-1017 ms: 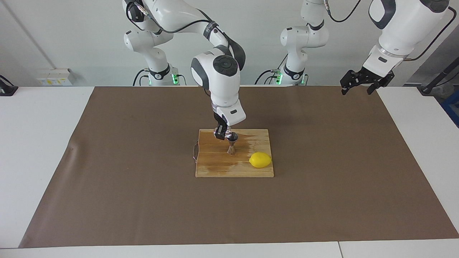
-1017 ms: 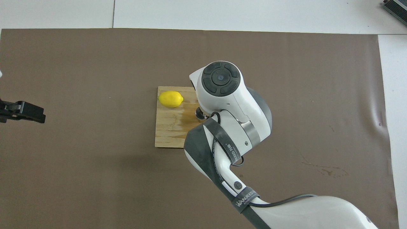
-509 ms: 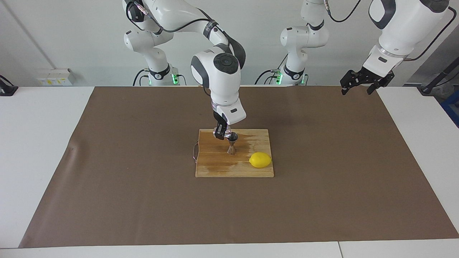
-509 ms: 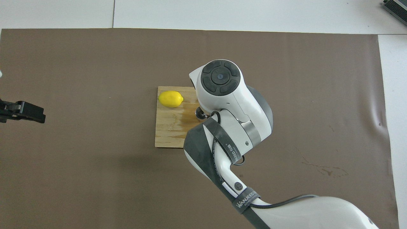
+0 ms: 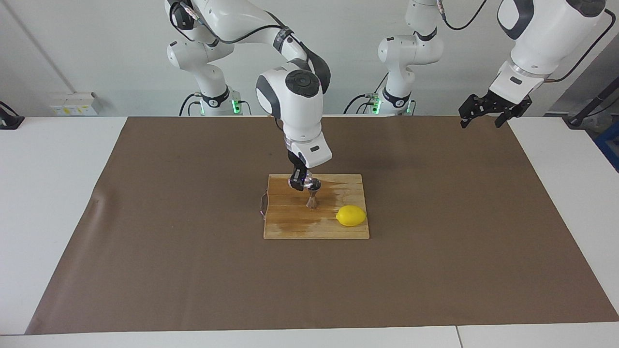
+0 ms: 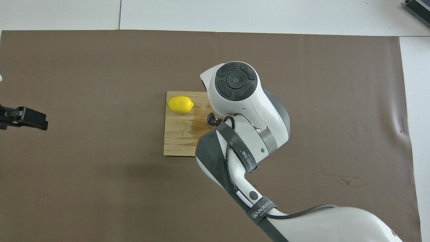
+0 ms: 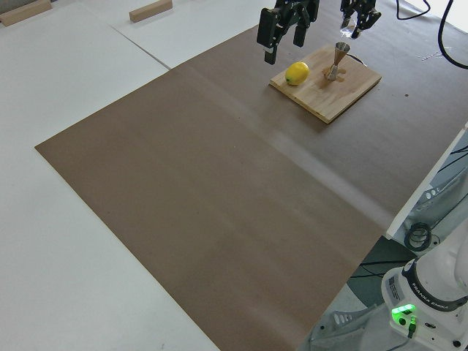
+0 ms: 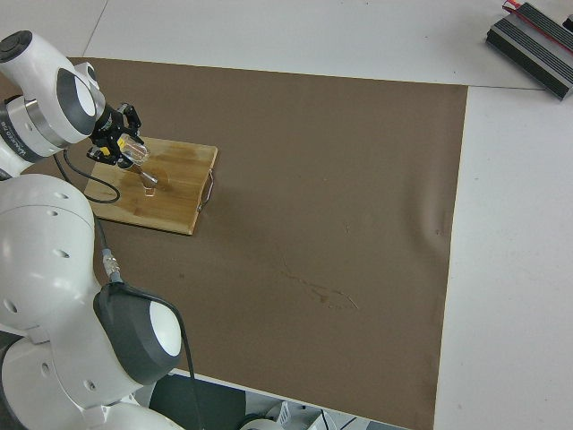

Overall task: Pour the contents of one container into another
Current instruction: 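Turn the glass cup upright and carry it away from the board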

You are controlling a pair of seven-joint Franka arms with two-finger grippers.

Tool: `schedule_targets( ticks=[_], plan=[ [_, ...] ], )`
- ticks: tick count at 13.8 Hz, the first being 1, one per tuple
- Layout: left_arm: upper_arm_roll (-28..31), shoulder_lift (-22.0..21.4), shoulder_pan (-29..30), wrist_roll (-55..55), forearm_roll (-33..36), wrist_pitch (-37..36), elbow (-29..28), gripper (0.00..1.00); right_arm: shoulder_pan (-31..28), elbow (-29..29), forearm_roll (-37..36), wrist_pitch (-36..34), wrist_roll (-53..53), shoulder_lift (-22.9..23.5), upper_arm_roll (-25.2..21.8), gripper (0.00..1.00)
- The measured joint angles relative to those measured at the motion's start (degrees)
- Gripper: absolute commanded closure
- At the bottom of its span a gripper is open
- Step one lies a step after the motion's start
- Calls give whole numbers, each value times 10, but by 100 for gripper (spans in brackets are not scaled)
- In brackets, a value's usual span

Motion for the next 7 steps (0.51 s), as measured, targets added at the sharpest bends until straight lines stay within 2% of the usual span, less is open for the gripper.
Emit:
schedule_targets(
  ticks=[3, 7],
  plan=[
    [0, 0, 0, 0, 0, 0, 0, 0, -48, -26, 66, 34, -51, -30, 0, 100],
    [0, 0, 0, 0, 0, 0, 0, 0, -139, -114, 188, 76, -199, -98, -1, 100]
  ],
)
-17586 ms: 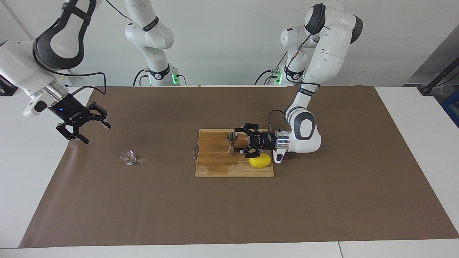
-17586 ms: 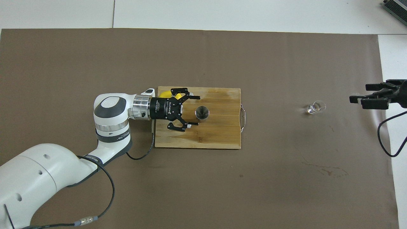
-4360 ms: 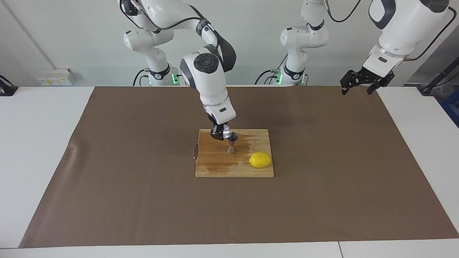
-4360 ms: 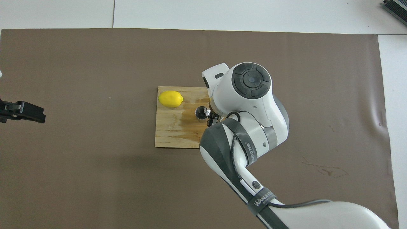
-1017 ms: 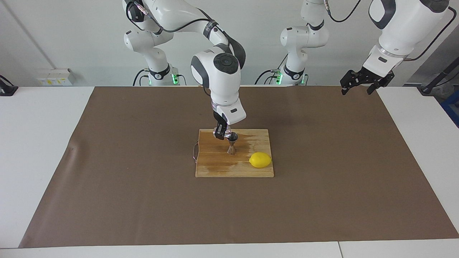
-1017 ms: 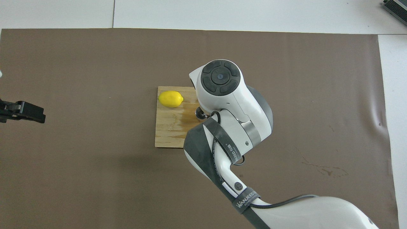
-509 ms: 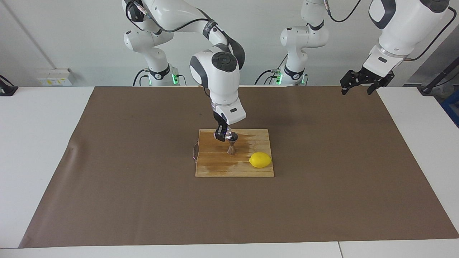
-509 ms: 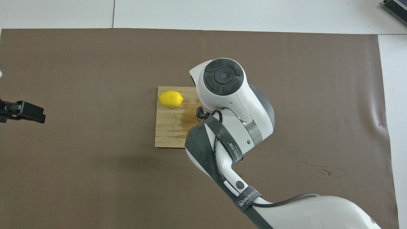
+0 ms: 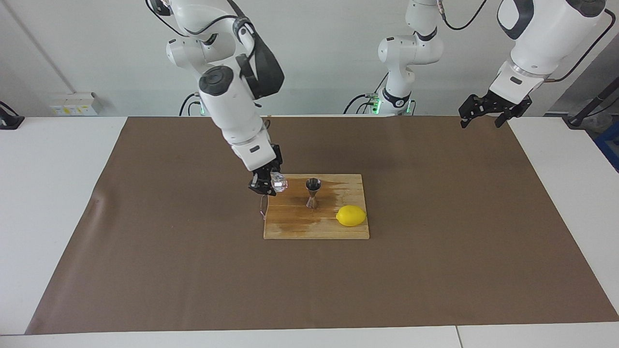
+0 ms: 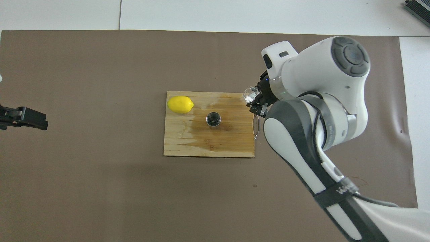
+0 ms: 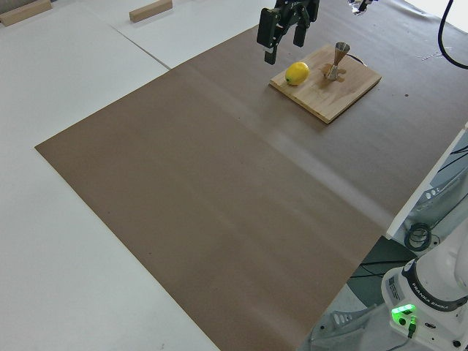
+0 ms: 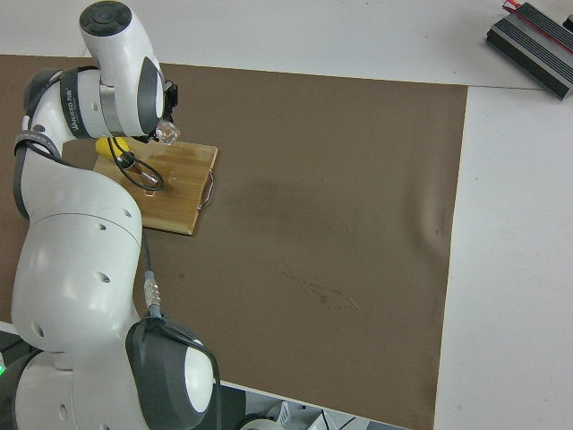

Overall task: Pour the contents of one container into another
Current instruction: 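Turn the glass cup upright and carry it away from the board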

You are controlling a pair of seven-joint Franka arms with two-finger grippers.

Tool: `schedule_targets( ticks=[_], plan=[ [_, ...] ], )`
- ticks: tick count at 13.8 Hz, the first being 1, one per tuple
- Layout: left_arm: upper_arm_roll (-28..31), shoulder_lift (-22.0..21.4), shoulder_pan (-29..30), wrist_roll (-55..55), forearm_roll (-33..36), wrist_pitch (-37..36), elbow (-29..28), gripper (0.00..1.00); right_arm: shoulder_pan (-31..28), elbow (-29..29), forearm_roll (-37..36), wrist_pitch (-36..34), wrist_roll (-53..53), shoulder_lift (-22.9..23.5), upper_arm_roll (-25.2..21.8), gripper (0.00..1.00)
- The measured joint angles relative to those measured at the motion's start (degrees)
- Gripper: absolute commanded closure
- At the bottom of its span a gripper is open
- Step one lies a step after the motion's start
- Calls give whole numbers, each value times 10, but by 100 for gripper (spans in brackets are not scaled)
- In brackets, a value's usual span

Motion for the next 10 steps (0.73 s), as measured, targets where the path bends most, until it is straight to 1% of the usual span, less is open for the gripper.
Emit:
schedule_targets(
  ticks=[2, 7, 10],
  plan=[
    [0, 0, 0, 0, 0, 0, 0, 0, -50, -33, 54, 13, -84, -17, 0, 100],
    [0, 0, 0, 0, 0, 0, 0, 0, -182, -93, 160, 14, -292, -31, 0, 100],
    [0, 0, 0, 0, 0, 0, 0, 0, -249, -127, 222, -16, -413, -31, 0, 100]
  ],
)
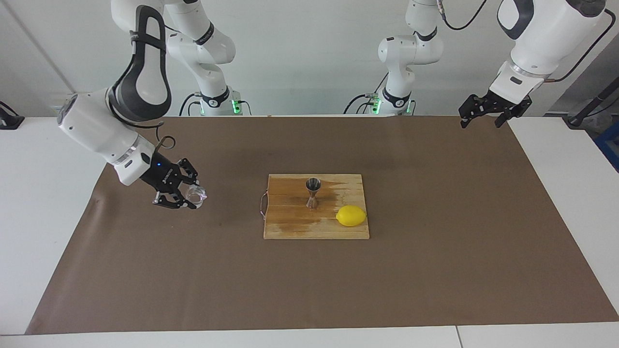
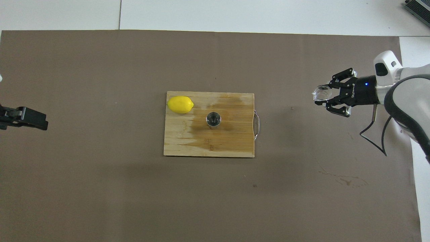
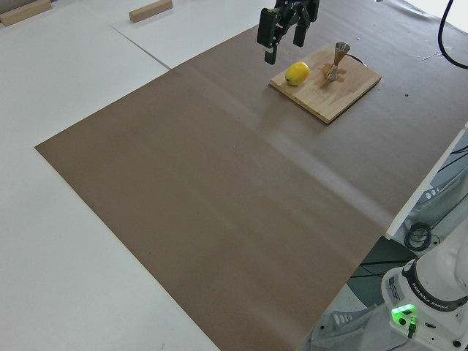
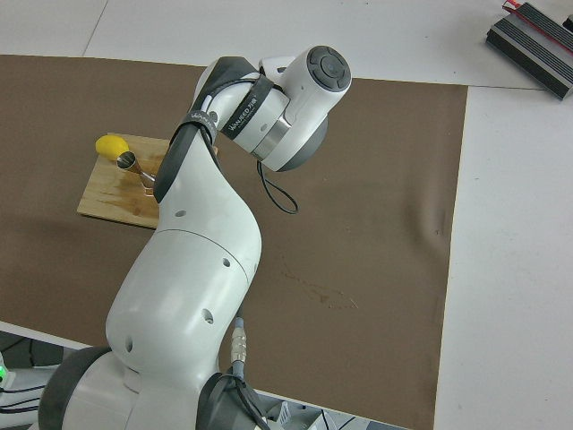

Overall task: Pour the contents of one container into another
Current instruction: 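Turn the glass cup upright and carry it away from the board, then lower the glass cup onto the table with the right gripper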

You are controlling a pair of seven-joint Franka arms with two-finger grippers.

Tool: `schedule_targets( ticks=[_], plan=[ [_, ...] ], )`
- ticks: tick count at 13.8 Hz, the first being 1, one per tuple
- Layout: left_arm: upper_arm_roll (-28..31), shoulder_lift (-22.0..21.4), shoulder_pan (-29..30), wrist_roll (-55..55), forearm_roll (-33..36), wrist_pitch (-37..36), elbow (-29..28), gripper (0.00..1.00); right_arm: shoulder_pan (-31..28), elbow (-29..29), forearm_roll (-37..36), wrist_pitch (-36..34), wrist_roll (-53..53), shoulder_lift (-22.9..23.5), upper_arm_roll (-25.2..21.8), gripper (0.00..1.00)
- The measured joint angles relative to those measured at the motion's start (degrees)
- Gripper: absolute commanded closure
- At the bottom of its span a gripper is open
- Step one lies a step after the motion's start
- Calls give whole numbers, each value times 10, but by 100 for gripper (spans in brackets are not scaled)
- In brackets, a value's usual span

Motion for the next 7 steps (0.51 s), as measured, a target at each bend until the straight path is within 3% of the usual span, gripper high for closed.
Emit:
schedule_targets(
  ticks=[4, 7],
  plan=[
    [0, 0, 0, 0, 0, 0, 0, 0, -90, -23, 14, -67, -128, 17, 0, 100],
    [0, 0, 0, 0, 0, 0, 0, 0, -124, -27, 24, -77, -206, 54, 0, 100]
  ],
)
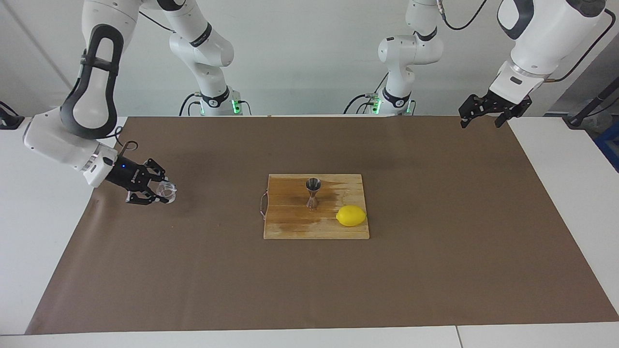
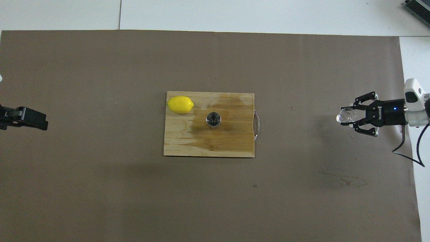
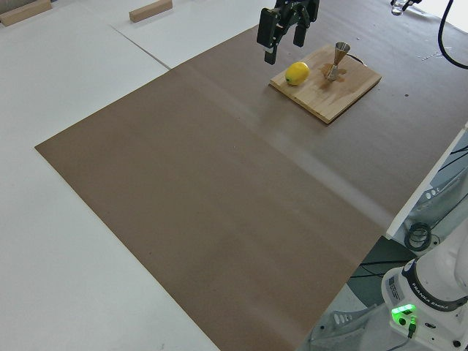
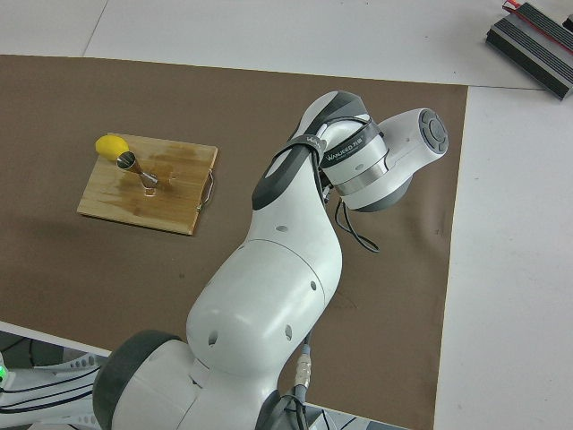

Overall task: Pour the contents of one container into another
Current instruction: 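Lower the glass cup onto the table with the right gripper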

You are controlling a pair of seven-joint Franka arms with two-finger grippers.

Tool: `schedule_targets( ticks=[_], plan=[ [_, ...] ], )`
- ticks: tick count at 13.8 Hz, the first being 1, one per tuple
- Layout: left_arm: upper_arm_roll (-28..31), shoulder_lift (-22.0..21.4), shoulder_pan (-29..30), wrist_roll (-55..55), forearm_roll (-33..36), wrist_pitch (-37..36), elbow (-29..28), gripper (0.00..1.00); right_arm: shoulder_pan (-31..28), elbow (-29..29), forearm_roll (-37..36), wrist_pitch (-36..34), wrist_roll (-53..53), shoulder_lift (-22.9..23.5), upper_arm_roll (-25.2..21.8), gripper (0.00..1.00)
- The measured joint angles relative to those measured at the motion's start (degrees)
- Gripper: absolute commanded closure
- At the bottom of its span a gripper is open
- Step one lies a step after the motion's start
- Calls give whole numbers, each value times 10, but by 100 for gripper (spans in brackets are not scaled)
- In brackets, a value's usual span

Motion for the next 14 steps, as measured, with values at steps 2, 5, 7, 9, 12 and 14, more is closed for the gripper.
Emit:
schedule_targets(
  ticks=[2, 5, 7, 9, 12, 14],
  plan=[
    [0, 0, 0, 0, 0, 0, 0, 0, -11, 0, 28, 1, -44, 35, 0, 100],
    [0, 0, 0, 0, 0, 0, 0, 0, -18, 9, 47, 15, -59, 65, 0, 100],
    [0, 0, 0, 0, 0, 0, 0, 0, -18, 24, 47, 15, -60, 77, 2, 100],
    [0, 0, 0, 0, 0, 0, 0, 0, -18, 32, 47, 13, -66, 85, 6, 100],
    [0, 0, 0, 0, 0, 0, 0, 0, -19, 44, 47, 6, -83, 90, 6, 100],
    [0, 0, 0, 0, 0, 0, 0, 0, -20, 54, 47, 1, -89, 95, 6, 100]
  ],
)
